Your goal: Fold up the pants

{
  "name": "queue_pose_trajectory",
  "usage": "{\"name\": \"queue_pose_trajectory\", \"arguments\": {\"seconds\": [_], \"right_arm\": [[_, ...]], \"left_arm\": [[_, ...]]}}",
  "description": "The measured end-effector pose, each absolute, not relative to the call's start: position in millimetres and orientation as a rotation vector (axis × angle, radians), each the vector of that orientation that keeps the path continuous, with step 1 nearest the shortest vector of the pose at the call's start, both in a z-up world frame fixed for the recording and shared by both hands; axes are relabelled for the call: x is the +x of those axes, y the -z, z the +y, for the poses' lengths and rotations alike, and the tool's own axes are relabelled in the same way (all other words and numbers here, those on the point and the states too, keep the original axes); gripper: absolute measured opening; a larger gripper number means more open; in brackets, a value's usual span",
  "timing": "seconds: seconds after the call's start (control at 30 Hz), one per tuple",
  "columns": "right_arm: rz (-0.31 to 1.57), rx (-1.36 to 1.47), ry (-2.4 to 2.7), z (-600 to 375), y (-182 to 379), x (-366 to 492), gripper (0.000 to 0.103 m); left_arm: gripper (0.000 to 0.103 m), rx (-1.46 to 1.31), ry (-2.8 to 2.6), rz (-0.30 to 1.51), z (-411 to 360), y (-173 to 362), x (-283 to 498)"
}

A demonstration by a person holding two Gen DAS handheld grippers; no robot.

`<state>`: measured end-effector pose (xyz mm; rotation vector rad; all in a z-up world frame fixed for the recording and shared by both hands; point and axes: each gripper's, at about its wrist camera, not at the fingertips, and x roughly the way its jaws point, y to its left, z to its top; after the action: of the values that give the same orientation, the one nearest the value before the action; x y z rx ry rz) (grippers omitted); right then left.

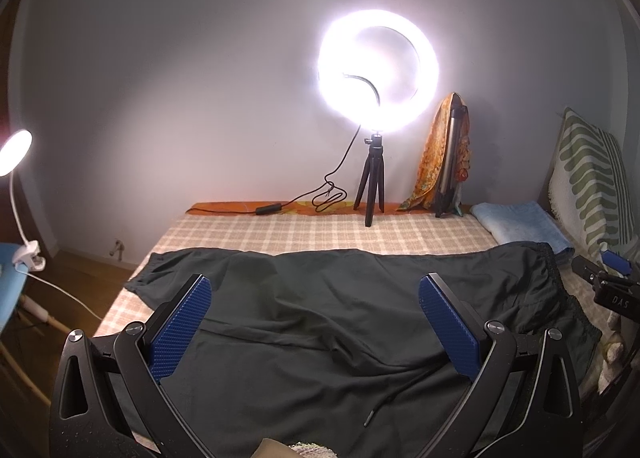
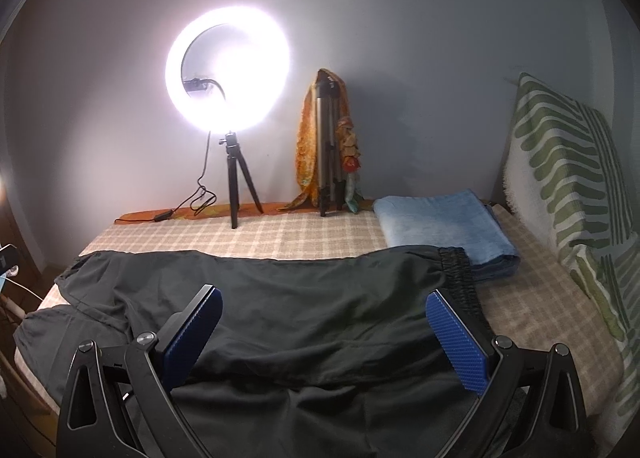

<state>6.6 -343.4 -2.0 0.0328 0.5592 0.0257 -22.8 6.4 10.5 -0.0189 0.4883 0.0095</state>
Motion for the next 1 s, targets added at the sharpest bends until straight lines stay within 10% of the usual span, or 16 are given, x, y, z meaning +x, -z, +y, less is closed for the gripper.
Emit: {"name": "queue_pose_trajectory", "arguments": {"seconds": [1.0], "right_arm": [[0.553, 0.055, 0.006, -374.9, -43.6, -92.6, 0.103]], "left_arm": [[0.103, 0.022, 0.015, 0.424, -15.5, -36.6, -131.0]]}}
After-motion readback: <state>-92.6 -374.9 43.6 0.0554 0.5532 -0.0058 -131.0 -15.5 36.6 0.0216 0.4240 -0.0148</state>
